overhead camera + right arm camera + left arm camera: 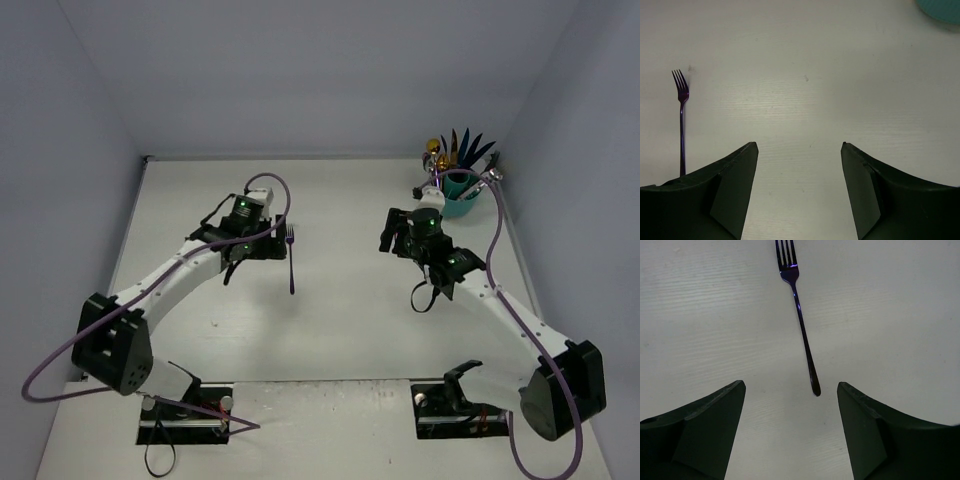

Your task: Sort the eating utensils into containers

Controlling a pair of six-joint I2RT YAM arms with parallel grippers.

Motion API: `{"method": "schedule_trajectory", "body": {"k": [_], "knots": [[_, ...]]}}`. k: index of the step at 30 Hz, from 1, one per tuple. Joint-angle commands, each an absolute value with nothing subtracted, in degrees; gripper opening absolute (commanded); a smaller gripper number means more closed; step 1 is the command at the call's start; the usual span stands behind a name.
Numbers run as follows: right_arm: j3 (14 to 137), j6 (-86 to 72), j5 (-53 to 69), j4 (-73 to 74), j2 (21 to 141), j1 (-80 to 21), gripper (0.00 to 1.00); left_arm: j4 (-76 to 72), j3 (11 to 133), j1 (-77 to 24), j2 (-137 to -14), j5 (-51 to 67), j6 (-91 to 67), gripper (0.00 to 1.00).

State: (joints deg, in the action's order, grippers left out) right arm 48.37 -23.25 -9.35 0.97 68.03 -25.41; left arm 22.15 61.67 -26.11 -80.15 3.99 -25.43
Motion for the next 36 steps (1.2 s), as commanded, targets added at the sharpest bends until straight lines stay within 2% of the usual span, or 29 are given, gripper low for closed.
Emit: {"method": "schedule_trajectory", "body": {"k": [1, 9, 15, 18, 24, 36], "knots": [[45.22, -25.72, -8.09, 2.02, 60.65, -24.55, 0.65, 22.32, 66.87, -29.05, -85.96, -3.06, -31.05, 0.7], [38.71, -28.33, -4.18, 2.64, 53.03, -24.43, 0.66, 23.62, 74.16, -33.79, -99.07, -7.94, -34.33, 0.63], [37.09, -27.86, -3.43, 2.73, 50.8, -24.35, 0.66, 26.8, 80.14, -34.28, -105.55, -10.37, -34.54, 0.53], [37.18, -27.51, -2.99, 2.99, 50.28, -24.35, 0.67, 28.38, 82.35, -34.28, -108.02, -11.68, -34.37, 0.47], [37.53, -26.98, -2.97, 3.71, 49.54, -24.31, 0.67, 30.65, 87.12, -33.87, -112.09, -11.58, -33.37, 0.45], [37.7, -26.84, -2.94, 5.01, 48.18, -24.17, 0.67, 31.46, 89.35, -32.43, -116.52, -9.09, -34.31, 0.32]]}}
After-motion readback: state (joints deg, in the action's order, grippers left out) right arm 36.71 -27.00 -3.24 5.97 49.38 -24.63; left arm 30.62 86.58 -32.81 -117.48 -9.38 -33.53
